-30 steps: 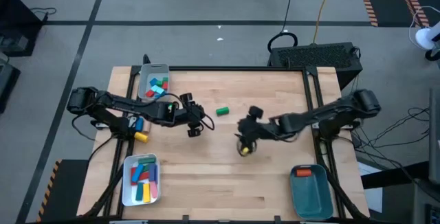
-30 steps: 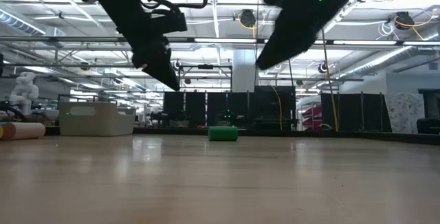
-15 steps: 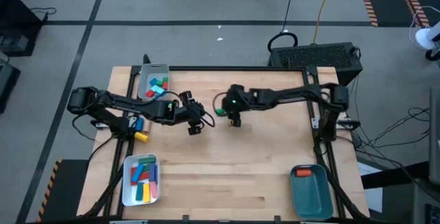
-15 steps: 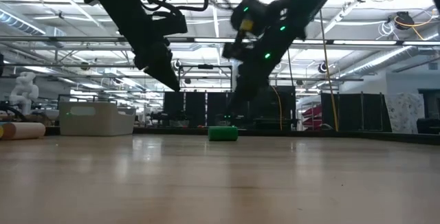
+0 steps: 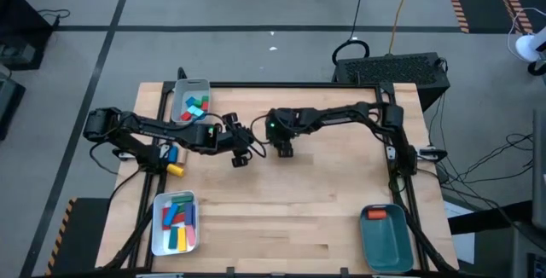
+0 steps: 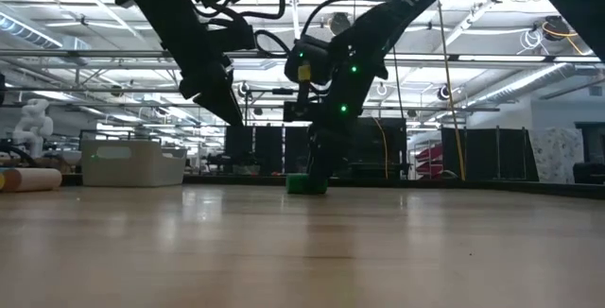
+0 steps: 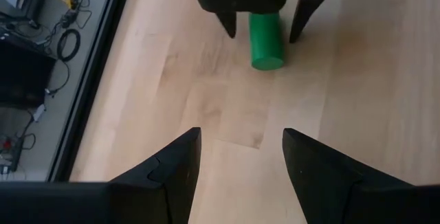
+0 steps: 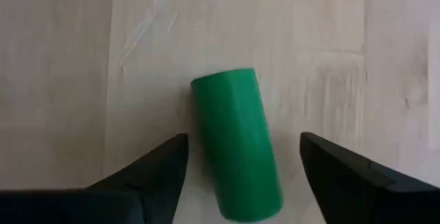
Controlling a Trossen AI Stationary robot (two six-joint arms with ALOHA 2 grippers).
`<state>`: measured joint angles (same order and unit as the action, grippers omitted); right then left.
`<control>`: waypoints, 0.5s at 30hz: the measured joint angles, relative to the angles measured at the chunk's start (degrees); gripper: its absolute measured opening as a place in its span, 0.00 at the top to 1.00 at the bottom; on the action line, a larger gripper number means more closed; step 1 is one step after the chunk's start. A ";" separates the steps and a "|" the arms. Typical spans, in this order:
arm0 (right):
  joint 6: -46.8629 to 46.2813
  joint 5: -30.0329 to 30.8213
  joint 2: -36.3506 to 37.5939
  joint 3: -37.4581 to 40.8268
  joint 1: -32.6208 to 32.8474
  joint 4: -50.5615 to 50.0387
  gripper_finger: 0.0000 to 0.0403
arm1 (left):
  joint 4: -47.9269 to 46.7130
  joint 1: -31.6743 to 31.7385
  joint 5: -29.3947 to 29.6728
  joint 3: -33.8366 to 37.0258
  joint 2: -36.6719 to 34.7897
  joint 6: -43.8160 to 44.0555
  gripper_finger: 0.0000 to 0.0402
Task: Sort blocks by size
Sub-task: Put the green cylindrical block into the blue bin
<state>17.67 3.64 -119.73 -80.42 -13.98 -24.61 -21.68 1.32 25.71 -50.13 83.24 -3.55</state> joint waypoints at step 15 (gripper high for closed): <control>-6.78 1.64 1.51 0.22 0.40 -2.62 0.75 | 0.35 1.01 -0.17 0.00 0.00 0.11 0.48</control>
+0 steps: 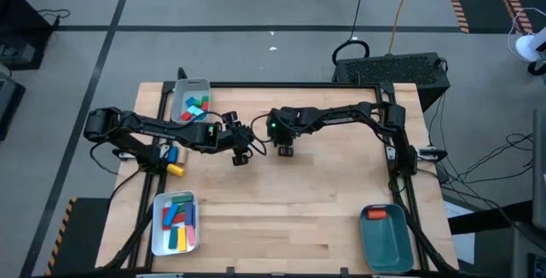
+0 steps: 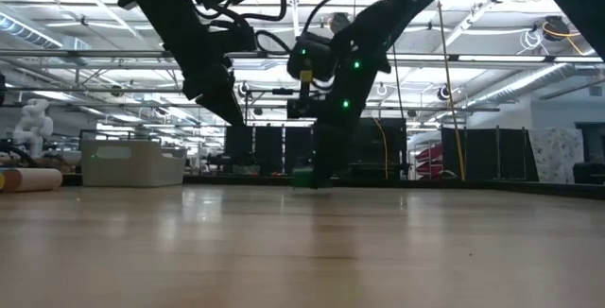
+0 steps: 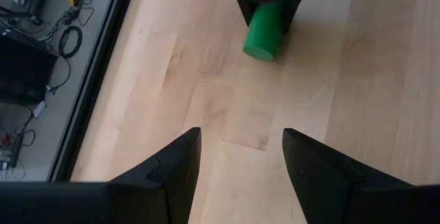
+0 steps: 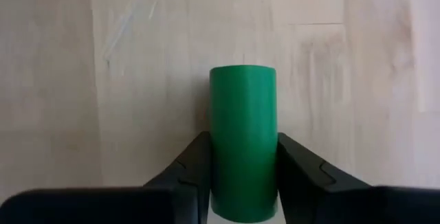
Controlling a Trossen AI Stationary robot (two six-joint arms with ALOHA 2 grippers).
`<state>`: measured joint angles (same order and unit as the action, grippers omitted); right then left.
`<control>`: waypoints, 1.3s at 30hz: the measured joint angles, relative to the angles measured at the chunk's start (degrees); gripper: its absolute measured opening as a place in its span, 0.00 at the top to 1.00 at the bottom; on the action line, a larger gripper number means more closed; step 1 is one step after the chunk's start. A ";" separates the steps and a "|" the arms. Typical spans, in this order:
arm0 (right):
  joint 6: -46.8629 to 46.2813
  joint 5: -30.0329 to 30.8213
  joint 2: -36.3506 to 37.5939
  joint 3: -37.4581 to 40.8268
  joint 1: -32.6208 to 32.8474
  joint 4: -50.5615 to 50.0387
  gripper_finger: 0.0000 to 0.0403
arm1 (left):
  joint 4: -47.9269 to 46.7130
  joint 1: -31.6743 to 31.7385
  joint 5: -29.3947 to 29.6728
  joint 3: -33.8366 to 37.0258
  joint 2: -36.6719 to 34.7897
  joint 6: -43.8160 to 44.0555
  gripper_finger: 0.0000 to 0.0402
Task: Sort blocks by size
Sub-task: Put the green cylindrical block into the blue bin
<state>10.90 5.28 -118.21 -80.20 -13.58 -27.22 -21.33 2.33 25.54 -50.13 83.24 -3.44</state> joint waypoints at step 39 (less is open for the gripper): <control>-28.91 -0.91 25.75 -0.04 33.25 -42.79 0.75 | 19.92 -0.09 0.59 0.00 0.00 0.83 0.48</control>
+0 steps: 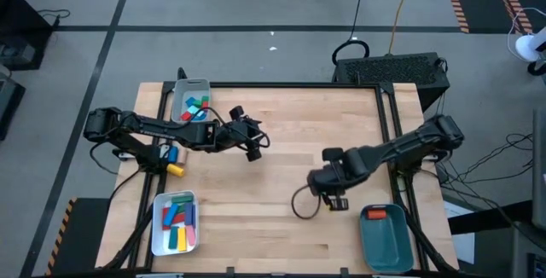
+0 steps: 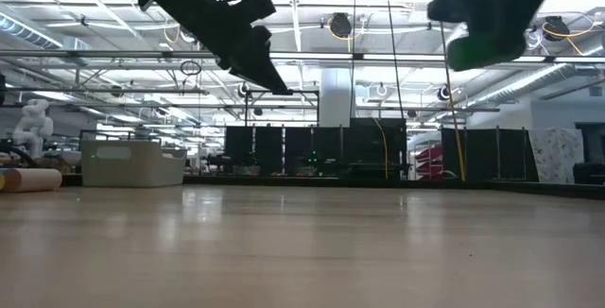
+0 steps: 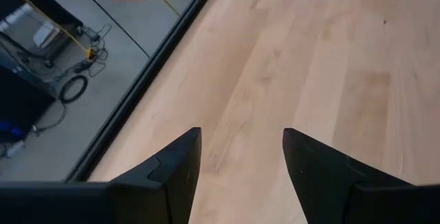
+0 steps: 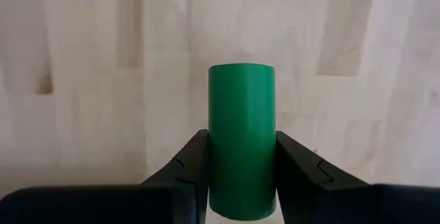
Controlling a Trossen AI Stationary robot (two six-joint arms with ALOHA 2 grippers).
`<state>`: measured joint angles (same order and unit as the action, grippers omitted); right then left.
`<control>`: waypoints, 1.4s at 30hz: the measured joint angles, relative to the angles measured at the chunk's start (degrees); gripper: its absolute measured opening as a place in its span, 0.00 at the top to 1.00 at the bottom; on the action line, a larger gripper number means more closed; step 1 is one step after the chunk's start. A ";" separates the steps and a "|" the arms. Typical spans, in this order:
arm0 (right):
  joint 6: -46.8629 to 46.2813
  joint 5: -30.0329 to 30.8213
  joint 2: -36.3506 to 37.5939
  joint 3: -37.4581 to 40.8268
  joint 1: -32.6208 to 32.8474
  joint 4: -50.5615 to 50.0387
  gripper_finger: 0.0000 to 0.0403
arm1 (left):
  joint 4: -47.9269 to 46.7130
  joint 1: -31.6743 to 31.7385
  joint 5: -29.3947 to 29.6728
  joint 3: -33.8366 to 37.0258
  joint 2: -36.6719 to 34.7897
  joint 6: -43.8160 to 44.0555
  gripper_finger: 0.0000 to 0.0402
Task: Sort blocks by size
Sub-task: Put the green cylindrical block into the blue bin
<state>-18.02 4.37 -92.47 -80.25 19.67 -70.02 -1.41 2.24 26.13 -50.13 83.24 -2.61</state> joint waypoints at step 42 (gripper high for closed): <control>-55.31 -12.29 0.02 4.90 36.53 -3.44 0.75 | -1.07 -0.07 1.54 -0.02 0.00 2.40 0.48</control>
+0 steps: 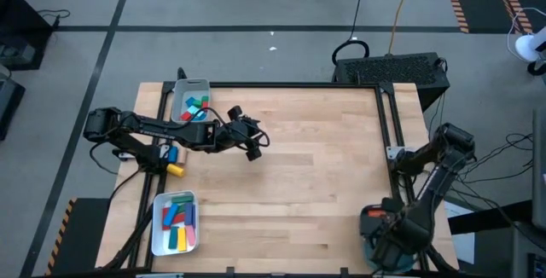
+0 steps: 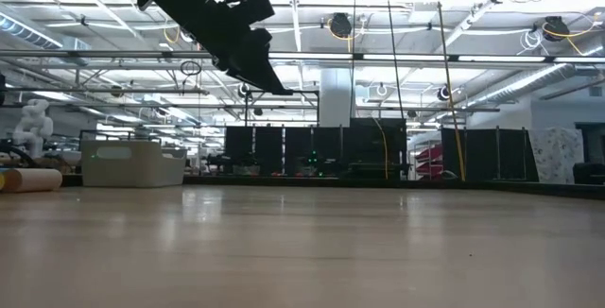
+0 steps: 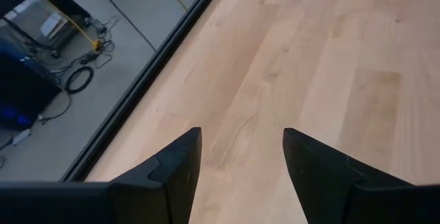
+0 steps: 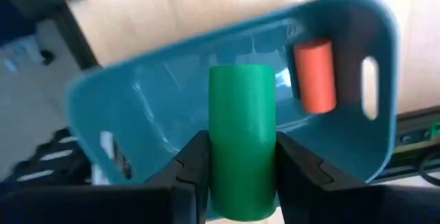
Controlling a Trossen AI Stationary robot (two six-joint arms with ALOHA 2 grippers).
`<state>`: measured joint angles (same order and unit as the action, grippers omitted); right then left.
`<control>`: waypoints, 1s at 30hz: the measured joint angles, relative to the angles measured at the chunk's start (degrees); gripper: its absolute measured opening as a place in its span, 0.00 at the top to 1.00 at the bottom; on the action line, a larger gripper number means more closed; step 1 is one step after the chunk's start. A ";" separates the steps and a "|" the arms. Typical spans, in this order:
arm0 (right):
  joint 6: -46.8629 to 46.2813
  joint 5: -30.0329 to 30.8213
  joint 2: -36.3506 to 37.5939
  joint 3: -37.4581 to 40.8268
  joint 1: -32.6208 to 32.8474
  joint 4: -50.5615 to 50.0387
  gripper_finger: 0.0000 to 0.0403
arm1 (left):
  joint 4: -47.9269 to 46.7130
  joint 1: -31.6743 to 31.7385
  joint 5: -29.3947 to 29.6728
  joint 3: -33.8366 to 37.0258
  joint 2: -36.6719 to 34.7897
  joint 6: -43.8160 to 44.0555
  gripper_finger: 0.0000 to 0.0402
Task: Sort blocks by size
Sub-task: Put the green cylindrical block into the blue bin, then put the brown cylindrical block into the blue bin
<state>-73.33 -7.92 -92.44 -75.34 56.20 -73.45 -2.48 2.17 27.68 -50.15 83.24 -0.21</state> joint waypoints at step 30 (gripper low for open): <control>-6.96 5.29 -0.04 13.57 2.52 7.66 0.40 | -3.03 -1.59 2.88 -0.09 -5.54 1.37 0.48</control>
<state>-80.29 -2.63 -92.49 -61.77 58.72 -65.79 -5.51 0.58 30.56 -50.24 77.71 1.17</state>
